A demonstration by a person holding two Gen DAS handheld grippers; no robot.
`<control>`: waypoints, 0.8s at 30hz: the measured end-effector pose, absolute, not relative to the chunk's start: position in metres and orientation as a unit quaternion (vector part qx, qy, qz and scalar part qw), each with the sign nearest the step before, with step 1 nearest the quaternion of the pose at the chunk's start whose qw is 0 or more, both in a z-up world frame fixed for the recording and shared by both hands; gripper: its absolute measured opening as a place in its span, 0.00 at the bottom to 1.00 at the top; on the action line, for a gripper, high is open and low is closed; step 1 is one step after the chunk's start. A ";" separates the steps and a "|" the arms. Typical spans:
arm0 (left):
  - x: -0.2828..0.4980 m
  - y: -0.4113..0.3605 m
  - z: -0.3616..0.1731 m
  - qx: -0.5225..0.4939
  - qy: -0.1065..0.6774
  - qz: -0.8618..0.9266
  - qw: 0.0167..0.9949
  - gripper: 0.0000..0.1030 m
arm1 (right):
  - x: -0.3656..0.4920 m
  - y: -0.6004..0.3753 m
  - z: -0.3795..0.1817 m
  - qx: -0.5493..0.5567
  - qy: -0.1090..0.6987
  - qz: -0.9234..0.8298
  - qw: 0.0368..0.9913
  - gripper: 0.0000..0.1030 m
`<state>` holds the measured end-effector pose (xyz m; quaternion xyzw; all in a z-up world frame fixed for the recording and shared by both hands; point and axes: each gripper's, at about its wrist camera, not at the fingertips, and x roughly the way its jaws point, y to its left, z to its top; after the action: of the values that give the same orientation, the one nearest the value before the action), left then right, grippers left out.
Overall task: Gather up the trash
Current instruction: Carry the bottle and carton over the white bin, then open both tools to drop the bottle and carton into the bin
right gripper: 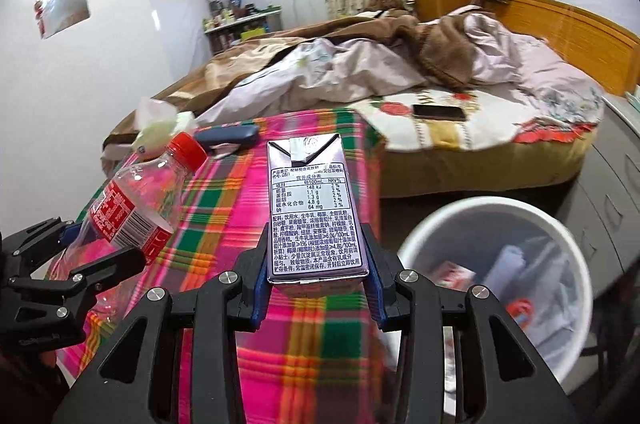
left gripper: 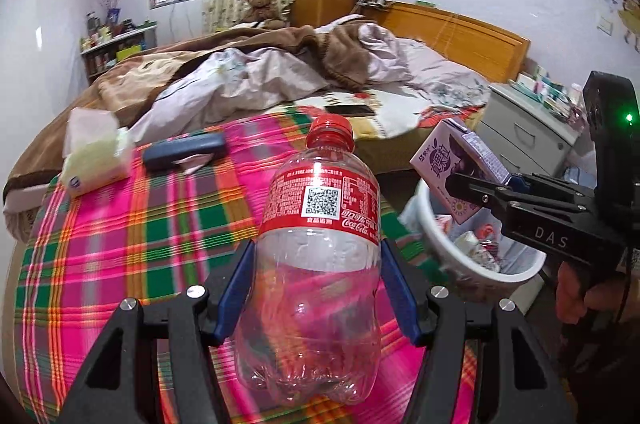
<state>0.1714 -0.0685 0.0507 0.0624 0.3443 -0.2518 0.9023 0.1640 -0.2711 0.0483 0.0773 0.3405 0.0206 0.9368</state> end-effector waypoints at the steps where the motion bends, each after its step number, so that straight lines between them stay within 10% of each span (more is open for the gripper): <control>1: 0.170 -0.075 0.051 0.063 0.343 -0.257 0.901 0.62 | 0.162 -0.278 0.049 0.079 0.340 0.013 0.937 0.39; 24: 0.161 -0.234 0.025 0.081 0.379 -0.360 0.849 0.63 | 0.131 -0.388 0.015 0.115 0.380 -0.113 0.911 0.39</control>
<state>0.1610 -0.2343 0.0250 0.0809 0.3786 -0.3600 0.8489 0.1309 -0.3879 0.0146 0.1146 0.3805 -0.1128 0.9107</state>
